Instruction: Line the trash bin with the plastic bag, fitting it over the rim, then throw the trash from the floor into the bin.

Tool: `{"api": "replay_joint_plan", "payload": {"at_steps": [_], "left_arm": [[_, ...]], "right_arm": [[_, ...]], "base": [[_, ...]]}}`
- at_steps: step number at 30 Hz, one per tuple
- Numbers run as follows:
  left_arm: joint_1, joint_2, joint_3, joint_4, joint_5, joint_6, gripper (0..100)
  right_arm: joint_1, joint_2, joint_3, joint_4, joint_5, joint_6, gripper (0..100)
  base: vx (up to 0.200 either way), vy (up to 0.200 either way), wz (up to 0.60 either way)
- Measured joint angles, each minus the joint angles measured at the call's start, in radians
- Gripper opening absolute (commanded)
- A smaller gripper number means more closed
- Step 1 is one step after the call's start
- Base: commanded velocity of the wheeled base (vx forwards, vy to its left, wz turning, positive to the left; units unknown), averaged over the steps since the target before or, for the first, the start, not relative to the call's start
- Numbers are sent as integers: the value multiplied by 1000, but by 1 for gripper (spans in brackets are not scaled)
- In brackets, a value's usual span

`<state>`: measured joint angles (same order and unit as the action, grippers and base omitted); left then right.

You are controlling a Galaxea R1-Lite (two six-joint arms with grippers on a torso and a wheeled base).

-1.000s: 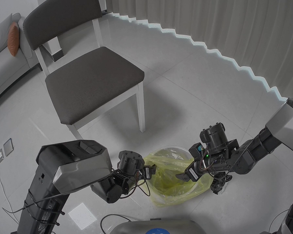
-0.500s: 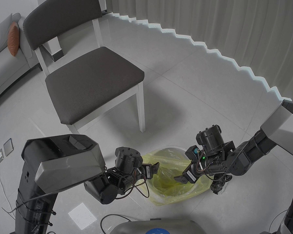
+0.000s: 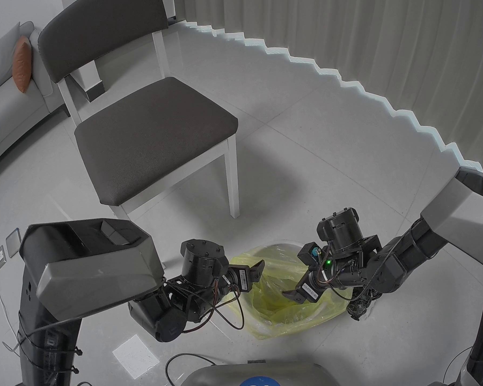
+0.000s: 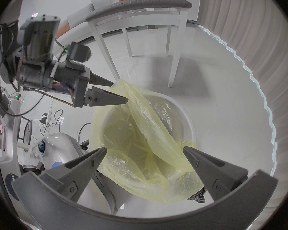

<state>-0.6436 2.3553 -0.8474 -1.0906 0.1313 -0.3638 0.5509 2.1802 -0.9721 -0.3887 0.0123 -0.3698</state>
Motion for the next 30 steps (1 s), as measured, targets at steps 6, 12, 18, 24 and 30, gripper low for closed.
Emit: {"api": "replay_joint_plan", "payload": {"at_steps": [6, 12, 18, 24, 30], "left_arm": [[-5, -46, 21, -16, -1, 6, 100], [-7, -80, 26, -19, 5, 21, 100], [-14, -98, 30, -23, 7, 24, 100], [-15, -99, 43, -58, 8, 31, 100], [-11, -101, 62, -88, 8, 37, 100]], "right_arm": [[11, 43, -7, -106, -20, -93, 100], [-1, 106, -4, -213, -23, -168, 100], [-20, 162, -6, -293, -30, -213, 0], [-26, 185, -12, -297, -35, -216, 0], [-32, 190, -26, -297, -56, -217, 0]], "base": [[0, 0, 0], [0, 0, 0], [0, 0, 0], [0, 0, 0], [0, 0, 0]]}}
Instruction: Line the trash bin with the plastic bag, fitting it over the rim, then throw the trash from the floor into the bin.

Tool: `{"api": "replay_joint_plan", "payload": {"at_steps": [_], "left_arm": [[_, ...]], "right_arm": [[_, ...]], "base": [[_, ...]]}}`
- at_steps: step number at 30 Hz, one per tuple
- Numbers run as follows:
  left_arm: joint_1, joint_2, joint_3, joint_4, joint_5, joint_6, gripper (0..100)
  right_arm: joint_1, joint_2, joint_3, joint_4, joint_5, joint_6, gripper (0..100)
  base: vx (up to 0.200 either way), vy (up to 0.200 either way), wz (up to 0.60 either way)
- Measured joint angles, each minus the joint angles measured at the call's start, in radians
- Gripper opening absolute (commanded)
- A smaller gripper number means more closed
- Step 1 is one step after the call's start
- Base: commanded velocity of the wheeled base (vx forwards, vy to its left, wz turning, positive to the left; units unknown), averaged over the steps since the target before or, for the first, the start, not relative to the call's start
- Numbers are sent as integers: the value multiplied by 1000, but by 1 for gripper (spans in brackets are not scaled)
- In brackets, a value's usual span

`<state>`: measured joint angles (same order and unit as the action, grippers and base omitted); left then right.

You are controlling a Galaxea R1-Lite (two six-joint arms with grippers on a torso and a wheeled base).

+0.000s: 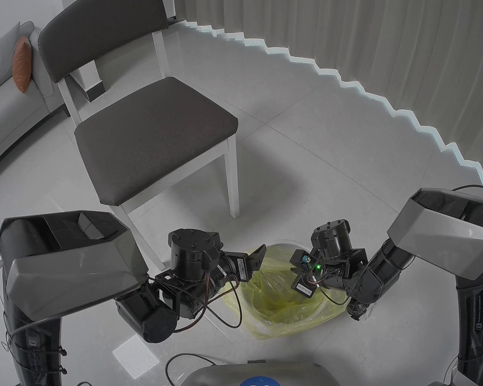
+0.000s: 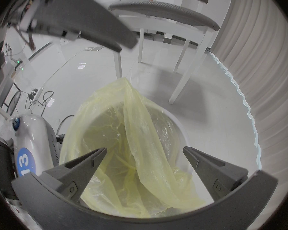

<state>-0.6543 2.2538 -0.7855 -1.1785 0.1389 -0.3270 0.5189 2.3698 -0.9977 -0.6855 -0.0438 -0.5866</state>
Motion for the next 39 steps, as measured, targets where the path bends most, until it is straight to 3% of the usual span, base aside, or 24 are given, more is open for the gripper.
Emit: {"api": "replay_joint_plan", "payload": {"at_steps": [9, 22, 39], "left_arm": [[-6, -4, 4, -3, 2, 15, 100], [-5, -4, 5, -5, 2, 16, 100], [-8, -3, 9, -5, 1, 16, 100]], "right_arm": [[-25, -16, -47, 20, -7, -19, 0], [-104, -41, -229, 154, -7, -36, 0], [-146, 29, -369, 176, -7, -91, 0]], "base": [[0, 0, 0], [0, 0, 0], [0, 0, 0]]}}
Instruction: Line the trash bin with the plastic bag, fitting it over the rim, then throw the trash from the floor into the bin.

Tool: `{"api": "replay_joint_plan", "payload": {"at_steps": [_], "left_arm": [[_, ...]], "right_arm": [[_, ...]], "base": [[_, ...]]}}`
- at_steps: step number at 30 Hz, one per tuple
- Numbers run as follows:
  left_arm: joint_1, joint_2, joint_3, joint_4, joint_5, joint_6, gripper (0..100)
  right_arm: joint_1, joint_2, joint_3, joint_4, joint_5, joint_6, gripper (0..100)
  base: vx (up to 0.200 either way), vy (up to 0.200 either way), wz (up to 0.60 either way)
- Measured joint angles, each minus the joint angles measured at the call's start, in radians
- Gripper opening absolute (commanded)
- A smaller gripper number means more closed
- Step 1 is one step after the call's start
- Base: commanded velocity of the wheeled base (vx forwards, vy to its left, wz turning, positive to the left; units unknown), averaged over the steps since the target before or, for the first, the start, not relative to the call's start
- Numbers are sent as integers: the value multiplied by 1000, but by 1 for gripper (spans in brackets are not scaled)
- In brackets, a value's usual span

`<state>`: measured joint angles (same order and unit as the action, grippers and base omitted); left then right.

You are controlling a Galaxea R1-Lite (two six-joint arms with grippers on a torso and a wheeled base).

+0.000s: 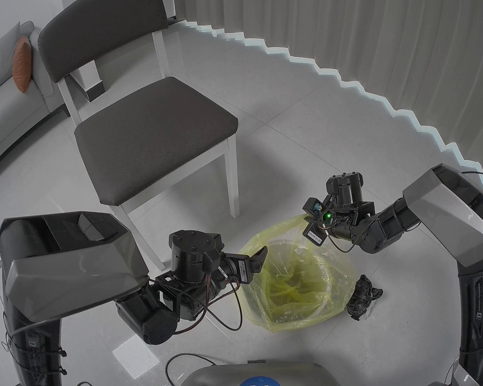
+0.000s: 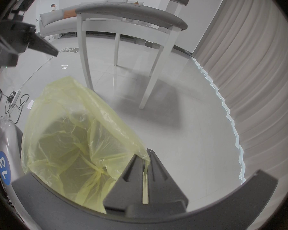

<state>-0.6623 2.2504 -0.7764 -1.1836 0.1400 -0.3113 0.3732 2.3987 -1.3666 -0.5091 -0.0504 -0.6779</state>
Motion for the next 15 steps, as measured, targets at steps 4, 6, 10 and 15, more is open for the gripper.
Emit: {"api": "replay_joint_plan", "payload": {"at_steps": [4, 6, 10, 15], "left_arm": [[0, 0, 0, 0, -1, 0, 100], [0, 0, 0, 0, 0, 0, 100], [0, 1, 1, 0, -1, 0, 100], [-1, 1, 5, -1, 0, -1, 100]], "right_arm": [[-11, 25, -37, 17, 0, -22, 0], [-9, 38, -60, 19, 0, -25, 0], [-6, 71, -104, 17, 0, -26, 0], [7, 106, -123, 11, 0, -29, 0]], "base": [[0, 0, 0], [0, 0, 0], [0, 0, 0], [0, 0, 0]]}}
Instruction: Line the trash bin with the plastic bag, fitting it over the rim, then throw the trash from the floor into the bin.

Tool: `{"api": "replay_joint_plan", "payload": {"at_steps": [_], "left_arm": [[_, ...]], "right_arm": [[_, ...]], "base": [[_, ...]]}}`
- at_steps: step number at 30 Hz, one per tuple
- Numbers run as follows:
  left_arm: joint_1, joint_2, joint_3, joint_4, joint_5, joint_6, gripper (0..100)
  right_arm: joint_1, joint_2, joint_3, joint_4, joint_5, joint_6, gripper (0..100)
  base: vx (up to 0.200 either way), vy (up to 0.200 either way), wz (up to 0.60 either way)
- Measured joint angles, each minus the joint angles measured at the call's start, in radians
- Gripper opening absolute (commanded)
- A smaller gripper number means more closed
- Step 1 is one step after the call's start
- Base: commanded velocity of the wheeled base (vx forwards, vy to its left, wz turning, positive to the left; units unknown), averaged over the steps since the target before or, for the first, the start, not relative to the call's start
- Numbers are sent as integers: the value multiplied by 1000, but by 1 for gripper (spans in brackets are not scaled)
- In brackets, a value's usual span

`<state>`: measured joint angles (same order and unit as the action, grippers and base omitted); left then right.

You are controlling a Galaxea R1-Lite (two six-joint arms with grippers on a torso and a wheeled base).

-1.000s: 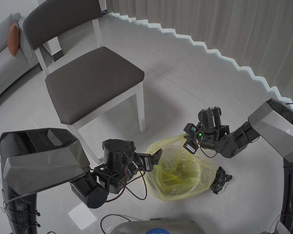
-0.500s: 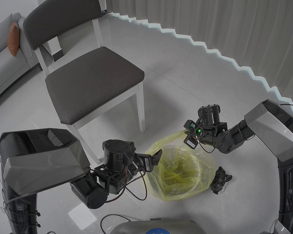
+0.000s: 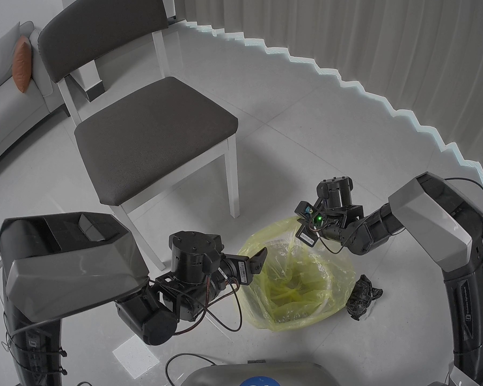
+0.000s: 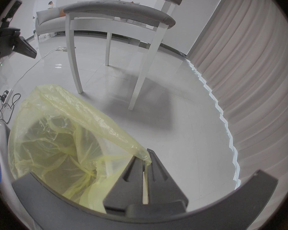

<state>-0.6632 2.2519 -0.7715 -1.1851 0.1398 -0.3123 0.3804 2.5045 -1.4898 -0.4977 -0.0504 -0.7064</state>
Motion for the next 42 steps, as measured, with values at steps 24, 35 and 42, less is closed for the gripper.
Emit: {"api": "replay_joint_plan", "payload": {"at_steps": [24, 35, 42], "left_arm": [[-1, 17, 24, -34, -2, 4, 100], [-1, 27, 24, -36, -2, 7, 100], [-8, 37, 24, -50, -2, 10, 100]], "right_arm": [[11, 69, -6, -4, 0, -8, 0], [12, 91, -15, -4, -20, -8, 0], [10, 99, -19, -4, -21, -8, 0]], "base": [[0, 0, 0], [0, 0, 0], [0, 0, 0]]}}
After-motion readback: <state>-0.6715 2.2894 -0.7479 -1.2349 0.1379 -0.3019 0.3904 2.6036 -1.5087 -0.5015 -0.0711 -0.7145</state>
